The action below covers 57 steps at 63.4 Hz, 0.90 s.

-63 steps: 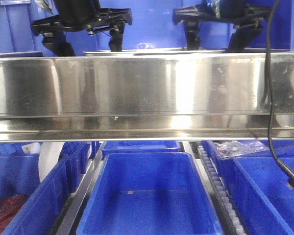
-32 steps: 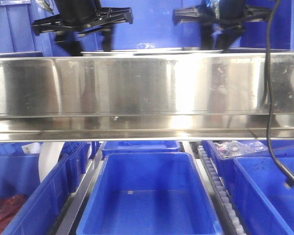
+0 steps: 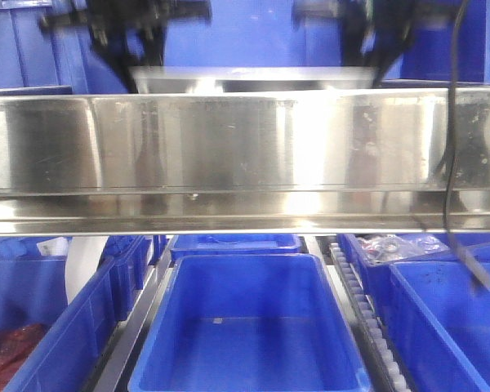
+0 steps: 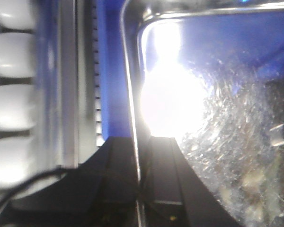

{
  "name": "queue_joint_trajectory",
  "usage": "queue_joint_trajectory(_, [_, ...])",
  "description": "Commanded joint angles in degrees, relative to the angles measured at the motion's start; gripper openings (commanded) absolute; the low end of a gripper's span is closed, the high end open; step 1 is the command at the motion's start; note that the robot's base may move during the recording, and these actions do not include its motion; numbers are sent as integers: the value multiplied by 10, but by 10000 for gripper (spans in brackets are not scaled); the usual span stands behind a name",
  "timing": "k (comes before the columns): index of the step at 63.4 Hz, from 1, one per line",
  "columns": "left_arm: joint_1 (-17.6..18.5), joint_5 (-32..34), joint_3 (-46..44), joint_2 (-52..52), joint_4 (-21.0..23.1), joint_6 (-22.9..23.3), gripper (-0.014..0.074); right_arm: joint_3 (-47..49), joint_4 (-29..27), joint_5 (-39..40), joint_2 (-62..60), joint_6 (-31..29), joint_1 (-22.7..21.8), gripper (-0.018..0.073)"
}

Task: Stack silver trays without gaps
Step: 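Grip the silver tray's side rims with both grippers, then lift the silver tray off the shelf with both grippers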

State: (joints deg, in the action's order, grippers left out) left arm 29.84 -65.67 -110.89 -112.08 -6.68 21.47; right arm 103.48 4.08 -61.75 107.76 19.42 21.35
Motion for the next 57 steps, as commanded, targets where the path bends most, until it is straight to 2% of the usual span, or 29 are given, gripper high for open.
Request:
queue_joint_trajectory(1, [17,-23,-24,74,-38,-23,-47,20,20,16,-77,-12,5,55])
queue_joint_trajectory(11, [47,-54,-24,120,-62,-23,-47,17,21,-10,-139,-12,23,55])
queue_joint_trajectory(20, [74,-93,-7,157,-87,-24,-48,-21,58,-19,-205,18,61,55])
queue_joint_trajectory(28, [100,-83,49,207,-86,-24,-48,-91,104,-18,-269,67,100,55])
queue_joint_trajectory(45, [155,-60,200,303,-87,6,-48,-219,104,-22,-350,100,152,55])
queue_joint_trajectory(57, [185,-66,271,347,-85,28,-48,-241,104,-33,-364,117,184,55])
